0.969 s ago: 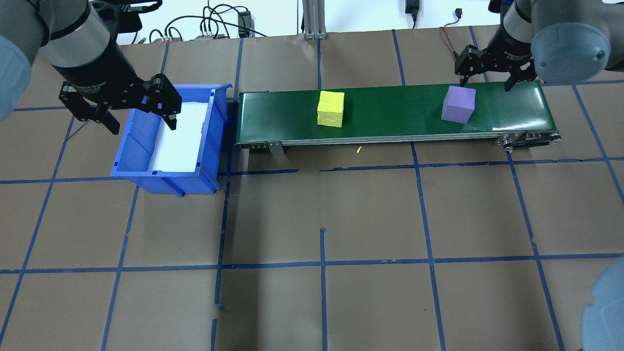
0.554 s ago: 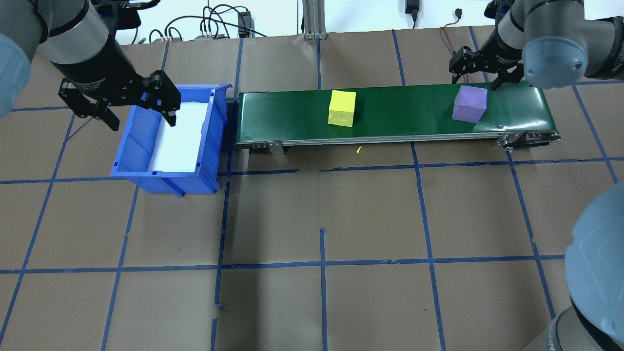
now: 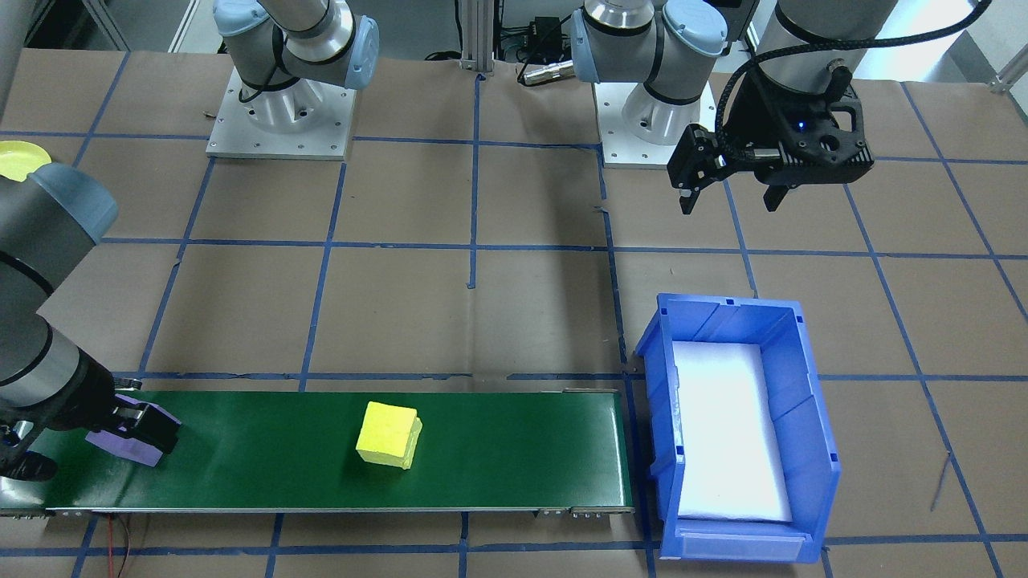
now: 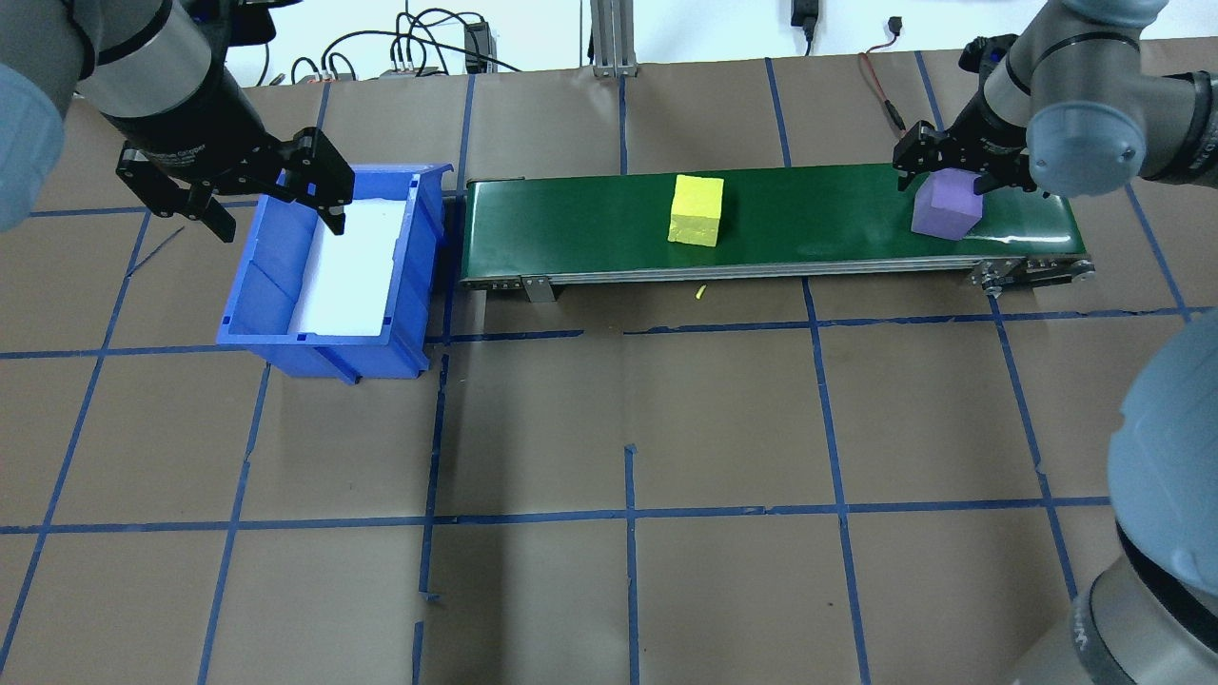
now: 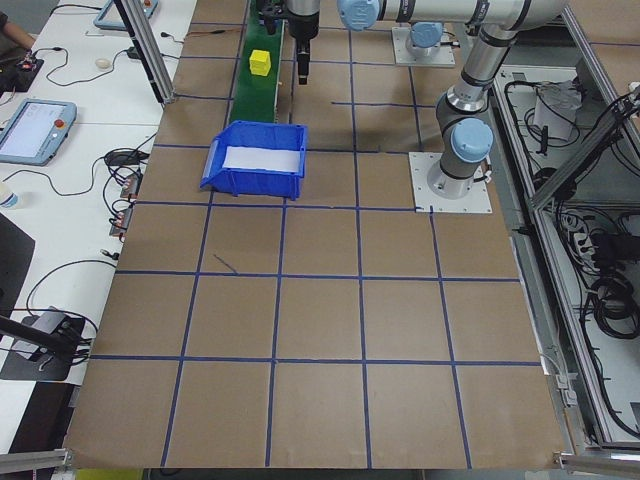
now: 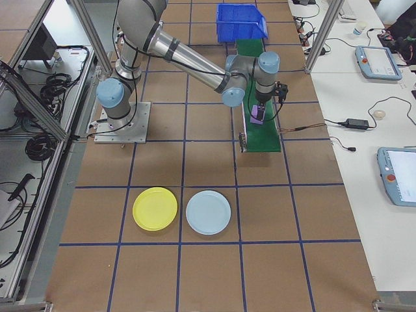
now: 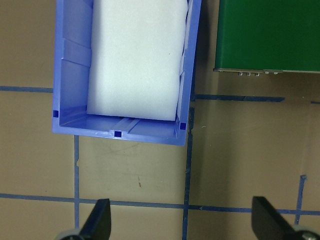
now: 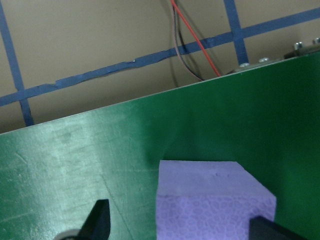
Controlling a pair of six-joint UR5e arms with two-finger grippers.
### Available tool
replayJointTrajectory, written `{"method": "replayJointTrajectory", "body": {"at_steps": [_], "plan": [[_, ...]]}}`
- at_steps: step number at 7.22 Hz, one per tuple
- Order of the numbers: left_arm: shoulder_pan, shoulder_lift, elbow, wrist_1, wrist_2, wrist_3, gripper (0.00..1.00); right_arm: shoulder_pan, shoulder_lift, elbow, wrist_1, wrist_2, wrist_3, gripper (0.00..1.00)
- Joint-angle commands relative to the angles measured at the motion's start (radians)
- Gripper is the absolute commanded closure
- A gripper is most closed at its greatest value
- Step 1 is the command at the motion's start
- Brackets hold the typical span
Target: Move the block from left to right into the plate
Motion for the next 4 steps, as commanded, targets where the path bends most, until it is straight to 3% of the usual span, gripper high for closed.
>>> {"method": "replayJointTrajectory", "body": {"at_steps": [1,4], "plan": [[-0.001,-0.002,-0.024,-0.034,0.008,0.000,0.00,-0.027,-0.013,0.001,0.004,-0.010,-0.023,0.00],[0.000,-0.046,0.008,-0.024,-0.007,0.003,0.00,-0.130,-0.026,0.010,0.052,-0.007,-0.122,0.00]]}}
